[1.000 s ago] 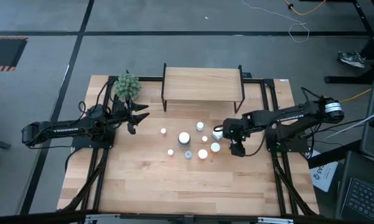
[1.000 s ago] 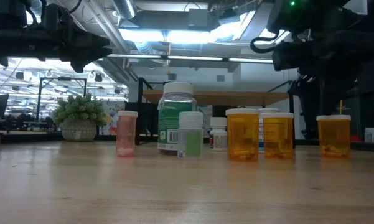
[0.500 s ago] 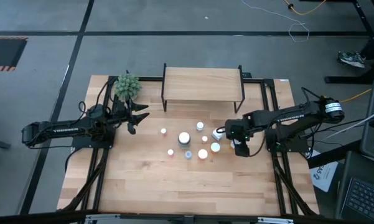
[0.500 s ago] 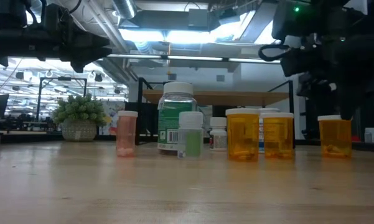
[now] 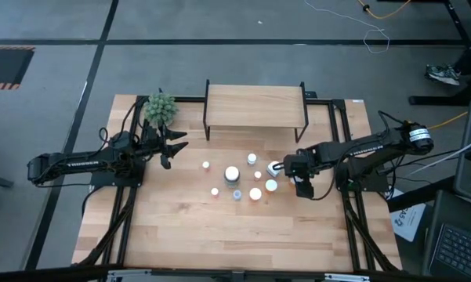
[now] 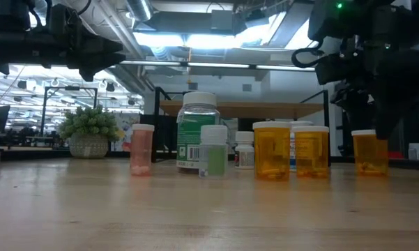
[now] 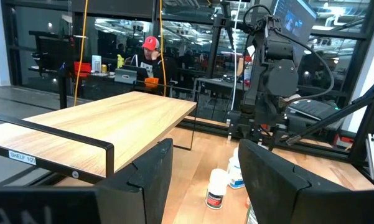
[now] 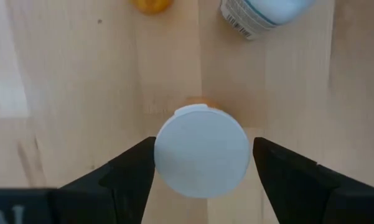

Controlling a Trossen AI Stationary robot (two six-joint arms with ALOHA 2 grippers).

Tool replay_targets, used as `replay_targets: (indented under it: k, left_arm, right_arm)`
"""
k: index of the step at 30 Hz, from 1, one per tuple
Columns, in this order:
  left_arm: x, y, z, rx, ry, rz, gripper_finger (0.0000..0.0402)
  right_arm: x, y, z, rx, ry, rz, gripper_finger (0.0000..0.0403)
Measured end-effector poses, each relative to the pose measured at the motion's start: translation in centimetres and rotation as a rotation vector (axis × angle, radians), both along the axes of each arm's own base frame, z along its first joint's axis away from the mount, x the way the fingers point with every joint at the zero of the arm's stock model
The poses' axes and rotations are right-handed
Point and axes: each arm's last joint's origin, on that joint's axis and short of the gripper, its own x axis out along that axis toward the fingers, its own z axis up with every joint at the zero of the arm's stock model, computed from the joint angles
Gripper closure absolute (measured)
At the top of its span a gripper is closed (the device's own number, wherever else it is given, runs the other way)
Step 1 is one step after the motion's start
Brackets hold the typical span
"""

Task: Pick and place medicine bottles onto shelf by color
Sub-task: Put the top right orange pill bottle on the shelf

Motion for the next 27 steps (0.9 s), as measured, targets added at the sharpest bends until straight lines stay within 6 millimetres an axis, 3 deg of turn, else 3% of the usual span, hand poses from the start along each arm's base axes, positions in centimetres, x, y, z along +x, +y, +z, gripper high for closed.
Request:
replay_targets:
  k: [18, 22, 27]
  left_arm:
    - [0.1, 0.0, -0.5, -0.016, 0.049, 0.0, 0.0223]
    - [0.1, 0.0, -0.5, -0.015, 0.049, 0.0, 0.0223]
    - [0.1, 0.0, -0.5, -0.015, 0.049, 0.0, 0.0223]
  right_arm:
    - [0.0, 0.0, 0.1, 0.017, 0.005, -0.103, 0.0191]
    - [0.5, 0.0, 1.1, 0.019, -0.011, -0.103, 0.0187]
    - [1.0, 0.1, 4.0, 0.015, -0.005, -0.089, 0.0188]
